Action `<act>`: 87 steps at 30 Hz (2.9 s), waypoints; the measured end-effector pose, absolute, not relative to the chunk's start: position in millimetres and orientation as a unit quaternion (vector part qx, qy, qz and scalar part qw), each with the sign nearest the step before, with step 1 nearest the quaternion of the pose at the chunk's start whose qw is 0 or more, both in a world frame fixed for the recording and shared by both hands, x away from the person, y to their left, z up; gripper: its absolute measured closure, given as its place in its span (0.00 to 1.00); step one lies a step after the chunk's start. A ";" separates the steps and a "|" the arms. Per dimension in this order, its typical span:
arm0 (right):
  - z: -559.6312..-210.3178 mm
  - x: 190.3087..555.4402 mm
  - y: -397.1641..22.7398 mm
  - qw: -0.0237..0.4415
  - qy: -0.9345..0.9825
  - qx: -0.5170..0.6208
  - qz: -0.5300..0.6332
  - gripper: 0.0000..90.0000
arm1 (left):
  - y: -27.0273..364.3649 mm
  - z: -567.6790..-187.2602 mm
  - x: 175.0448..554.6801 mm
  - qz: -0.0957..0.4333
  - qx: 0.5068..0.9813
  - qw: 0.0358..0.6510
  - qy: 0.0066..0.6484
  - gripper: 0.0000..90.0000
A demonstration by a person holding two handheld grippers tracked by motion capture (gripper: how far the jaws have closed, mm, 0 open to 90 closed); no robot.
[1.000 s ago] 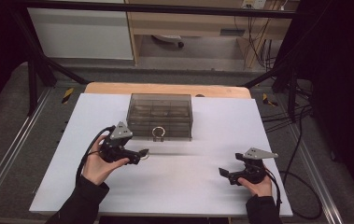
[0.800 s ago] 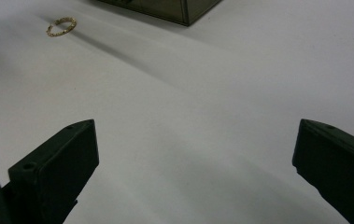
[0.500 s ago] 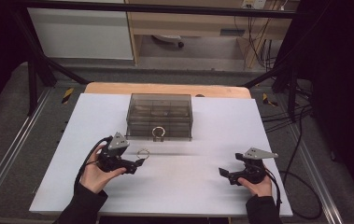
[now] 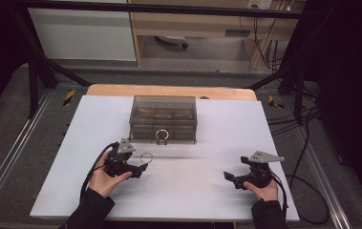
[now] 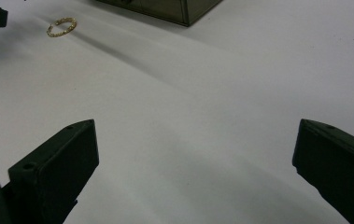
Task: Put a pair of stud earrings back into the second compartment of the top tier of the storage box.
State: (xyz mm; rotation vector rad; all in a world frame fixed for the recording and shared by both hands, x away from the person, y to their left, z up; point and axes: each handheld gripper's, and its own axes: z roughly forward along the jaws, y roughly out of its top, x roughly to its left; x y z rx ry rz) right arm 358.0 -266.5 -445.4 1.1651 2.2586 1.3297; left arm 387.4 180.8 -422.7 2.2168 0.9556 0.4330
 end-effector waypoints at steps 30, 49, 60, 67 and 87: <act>-445.5 358.2 -266.5 0.136 0.780 0.402 0.459 0.01 | 167.9 -438.9 413.4 0.172 0.844 0.327 0.388 0.74; -445.5 358.1 -266.5 0.137 0.780 0.402 0.459 0.01 | 166.6 -443.3 418.3 0.180 0.842 0.328 0.389 0.88; -445.5 358.1 -266.5 0.136 0.780 0.403 0.459 0.01 | 165.8 -445.9 419.4 0.179 0.844 0.322 0.389 0.93; -445.5 358.1 -266.5 0.136 0.779 0.403 0.460 0.01 | 166.1 -445.9 419.7 0.175 0.843 0.323 0.393 0.95; -445.2 358.0 -266.6 0.137 0.779 0.404 0.460 0.01 | 167.8 -434.9 409.5 0.169 0.843 0.336 0.385 0.96</act>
